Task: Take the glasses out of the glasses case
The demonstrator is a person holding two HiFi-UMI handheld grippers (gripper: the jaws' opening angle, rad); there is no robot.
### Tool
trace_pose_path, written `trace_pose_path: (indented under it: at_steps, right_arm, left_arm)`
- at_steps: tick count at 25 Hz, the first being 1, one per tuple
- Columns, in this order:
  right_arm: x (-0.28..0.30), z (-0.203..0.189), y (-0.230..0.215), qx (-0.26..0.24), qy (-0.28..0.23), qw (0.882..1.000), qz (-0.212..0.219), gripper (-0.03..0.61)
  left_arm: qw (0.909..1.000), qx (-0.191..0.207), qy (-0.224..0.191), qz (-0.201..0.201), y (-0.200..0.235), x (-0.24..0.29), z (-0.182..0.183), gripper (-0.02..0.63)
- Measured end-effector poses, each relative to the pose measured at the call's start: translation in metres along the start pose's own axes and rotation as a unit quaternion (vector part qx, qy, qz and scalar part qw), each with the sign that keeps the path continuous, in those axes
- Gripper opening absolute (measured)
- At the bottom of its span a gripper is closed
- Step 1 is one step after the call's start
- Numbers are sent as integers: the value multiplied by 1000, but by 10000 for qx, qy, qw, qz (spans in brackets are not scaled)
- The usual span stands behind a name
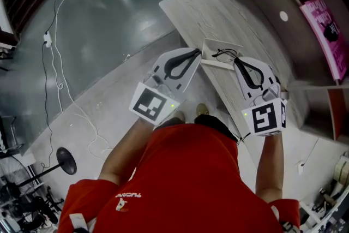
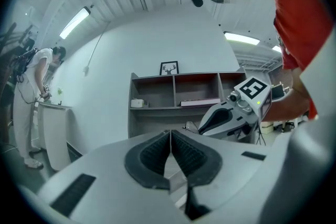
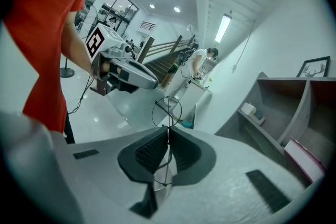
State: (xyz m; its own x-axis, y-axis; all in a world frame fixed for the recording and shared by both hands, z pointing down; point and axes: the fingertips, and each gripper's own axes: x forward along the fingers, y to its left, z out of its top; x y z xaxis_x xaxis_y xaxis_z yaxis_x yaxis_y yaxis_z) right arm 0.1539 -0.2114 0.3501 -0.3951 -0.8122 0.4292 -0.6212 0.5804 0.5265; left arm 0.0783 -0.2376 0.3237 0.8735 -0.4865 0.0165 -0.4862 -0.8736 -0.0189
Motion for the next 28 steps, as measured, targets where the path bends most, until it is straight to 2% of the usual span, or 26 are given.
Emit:
trace_pose_path:
  at_steps: [13, 28]
  right_arm:
    - [-15, 8, 9, 251, -152, 9995, -67, 18]
    - [-19, 1, 13, 202, -50, 9998, -59, 18]
  left_arm:
    - [10000, -8, 8, -66, -10, -7, 0, 14]
    - [10000, -43, 30, -67, -14, -8, -5, 14]
